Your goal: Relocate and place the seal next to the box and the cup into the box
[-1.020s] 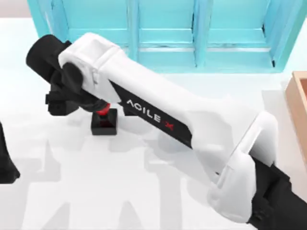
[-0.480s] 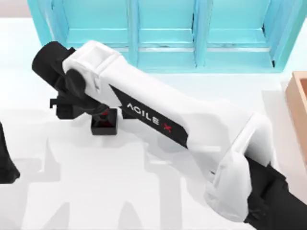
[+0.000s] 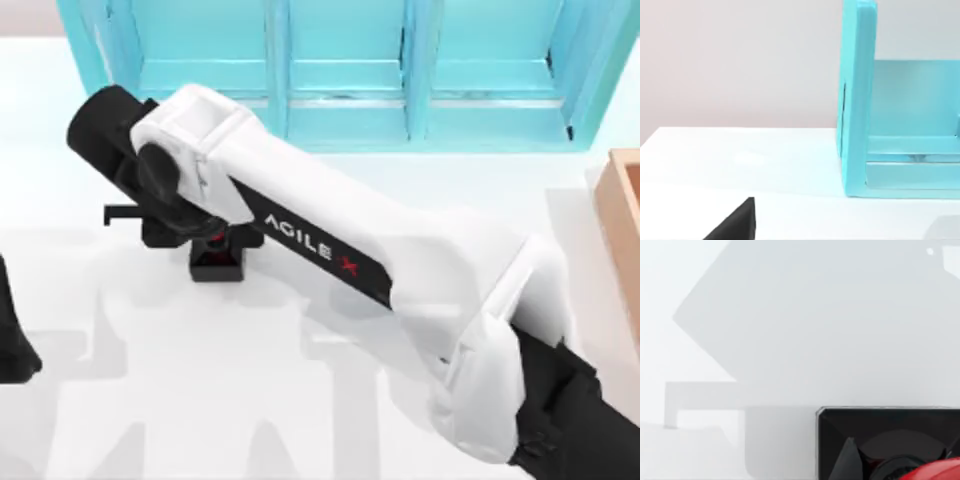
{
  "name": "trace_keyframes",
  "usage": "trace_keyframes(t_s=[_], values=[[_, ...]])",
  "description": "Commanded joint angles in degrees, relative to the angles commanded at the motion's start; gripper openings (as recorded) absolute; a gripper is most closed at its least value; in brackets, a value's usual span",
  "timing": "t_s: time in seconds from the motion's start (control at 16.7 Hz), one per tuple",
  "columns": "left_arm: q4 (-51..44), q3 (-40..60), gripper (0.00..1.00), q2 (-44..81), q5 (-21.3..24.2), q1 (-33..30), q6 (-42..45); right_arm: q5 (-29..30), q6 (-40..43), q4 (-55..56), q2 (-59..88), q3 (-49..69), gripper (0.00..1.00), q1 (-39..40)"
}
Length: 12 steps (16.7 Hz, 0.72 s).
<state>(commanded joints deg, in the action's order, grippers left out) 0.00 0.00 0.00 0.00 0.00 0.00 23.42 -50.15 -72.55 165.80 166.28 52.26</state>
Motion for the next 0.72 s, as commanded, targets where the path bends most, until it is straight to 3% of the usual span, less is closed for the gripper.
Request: trace_keyframes(t_s=[0.12,0.72], values=[[0.0,0.0,1.0,0.0,0.0,0.0,0.0,0.0,0.0,0.0,0.0,0.0,0.0,0.0],[0.0,0.0,1.0,0.0,0.0,0.0,0.0,-0.04,0.1,-0.81,0.26,0.76,0.0,0.08]])
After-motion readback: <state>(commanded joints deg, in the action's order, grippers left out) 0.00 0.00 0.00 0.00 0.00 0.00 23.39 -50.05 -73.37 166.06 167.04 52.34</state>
